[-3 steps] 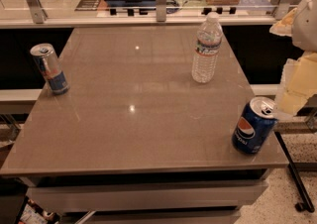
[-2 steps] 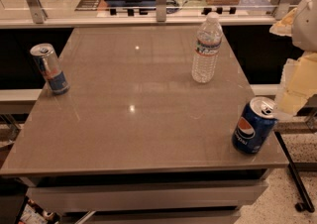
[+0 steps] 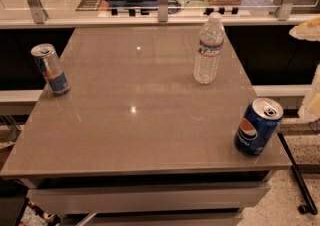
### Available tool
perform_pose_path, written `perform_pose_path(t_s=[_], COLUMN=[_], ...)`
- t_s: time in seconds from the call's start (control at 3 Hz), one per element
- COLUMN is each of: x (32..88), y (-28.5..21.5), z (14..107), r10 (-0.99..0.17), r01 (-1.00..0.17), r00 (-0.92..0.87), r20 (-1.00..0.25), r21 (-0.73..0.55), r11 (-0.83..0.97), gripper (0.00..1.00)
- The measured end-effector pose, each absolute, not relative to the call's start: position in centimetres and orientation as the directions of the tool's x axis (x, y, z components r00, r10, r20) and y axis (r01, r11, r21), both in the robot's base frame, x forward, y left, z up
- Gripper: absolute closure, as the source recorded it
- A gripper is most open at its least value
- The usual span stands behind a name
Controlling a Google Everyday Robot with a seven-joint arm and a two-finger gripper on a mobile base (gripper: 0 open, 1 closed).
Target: Move pepsi can near redbull can
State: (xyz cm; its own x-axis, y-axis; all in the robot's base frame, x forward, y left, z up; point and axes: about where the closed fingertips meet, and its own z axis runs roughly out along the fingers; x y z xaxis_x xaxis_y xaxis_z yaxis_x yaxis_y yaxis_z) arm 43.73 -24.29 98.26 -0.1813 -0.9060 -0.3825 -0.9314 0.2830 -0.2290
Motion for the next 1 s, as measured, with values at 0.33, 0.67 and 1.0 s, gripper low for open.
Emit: perform_pose_path(t_s=[0.33,0.67,1.0], x=[43.0,41.7,40.5], y=[-25.7,-26.4,-26.6], z=[97.5,96.8,96.1], r10=[-0.859,-0.810,-0.749], r01=[-0.940,-0.941,-0.933], r00=[-0.167,-0.150,-0.115], r20=[-0.483,-0.566,-0.653], r21=[-0.186,-0.170,-0.188], r11=[0.287,0.293,0.307], gripper=[0.00,0.00,0.00])
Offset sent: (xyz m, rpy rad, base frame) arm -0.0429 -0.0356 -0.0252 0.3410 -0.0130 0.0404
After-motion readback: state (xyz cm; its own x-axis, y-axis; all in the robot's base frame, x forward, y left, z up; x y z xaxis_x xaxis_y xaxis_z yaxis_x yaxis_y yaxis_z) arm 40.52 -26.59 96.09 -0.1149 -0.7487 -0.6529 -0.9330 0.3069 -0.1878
